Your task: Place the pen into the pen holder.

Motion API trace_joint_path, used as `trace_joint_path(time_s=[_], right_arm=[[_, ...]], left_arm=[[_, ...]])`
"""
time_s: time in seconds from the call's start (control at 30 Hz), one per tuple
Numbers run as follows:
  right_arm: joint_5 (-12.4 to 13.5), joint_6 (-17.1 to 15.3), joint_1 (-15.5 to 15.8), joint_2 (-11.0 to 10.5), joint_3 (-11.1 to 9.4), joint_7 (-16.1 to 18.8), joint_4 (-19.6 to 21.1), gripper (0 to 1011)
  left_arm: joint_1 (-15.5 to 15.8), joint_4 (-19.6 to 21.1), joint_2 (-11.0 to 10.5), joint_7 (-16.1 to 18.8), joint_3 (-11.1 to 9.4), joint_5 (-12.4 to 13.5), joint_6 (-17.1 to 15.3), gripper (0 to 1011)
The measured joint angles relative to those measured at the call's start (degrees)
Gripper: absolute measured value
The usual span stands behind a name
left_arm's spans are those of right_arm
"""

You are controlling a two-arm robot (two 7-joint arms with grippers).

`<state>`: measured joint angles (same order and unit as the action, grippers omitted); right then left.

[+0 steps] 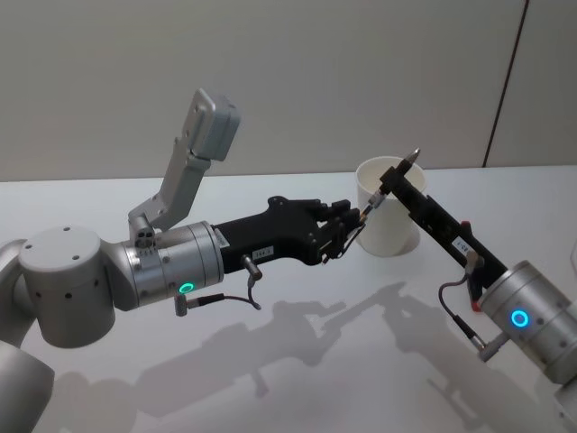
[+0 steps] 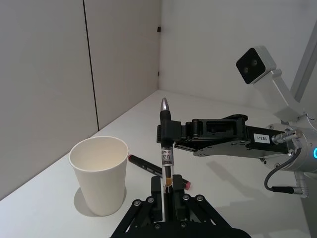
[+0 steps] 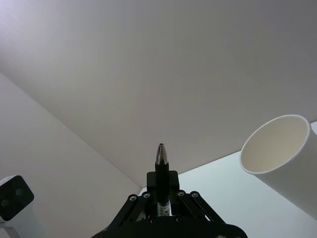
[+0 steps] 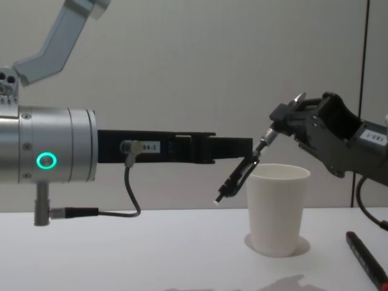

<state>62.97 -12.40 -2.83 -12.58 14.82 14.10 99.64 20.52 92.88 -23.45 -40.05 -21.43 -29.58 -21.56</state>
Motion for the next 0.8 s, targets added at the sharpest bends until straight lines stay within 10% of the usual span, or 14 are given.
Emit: trace_joint_path(time_s=[0.23,0.8], right_arm=[[0.0,0.0,0.0,0.0,0.0,0.0,0.0,123],[0.0,0.0,0.0,0.0,0.0,0.0,0.0,123]], left_arm=[[0.0,0.0,0.0,0.0,0.0,0.0,0.0,148],[0.0,0.0,0.0,0.0,0.0,0.0,0.0,690]])
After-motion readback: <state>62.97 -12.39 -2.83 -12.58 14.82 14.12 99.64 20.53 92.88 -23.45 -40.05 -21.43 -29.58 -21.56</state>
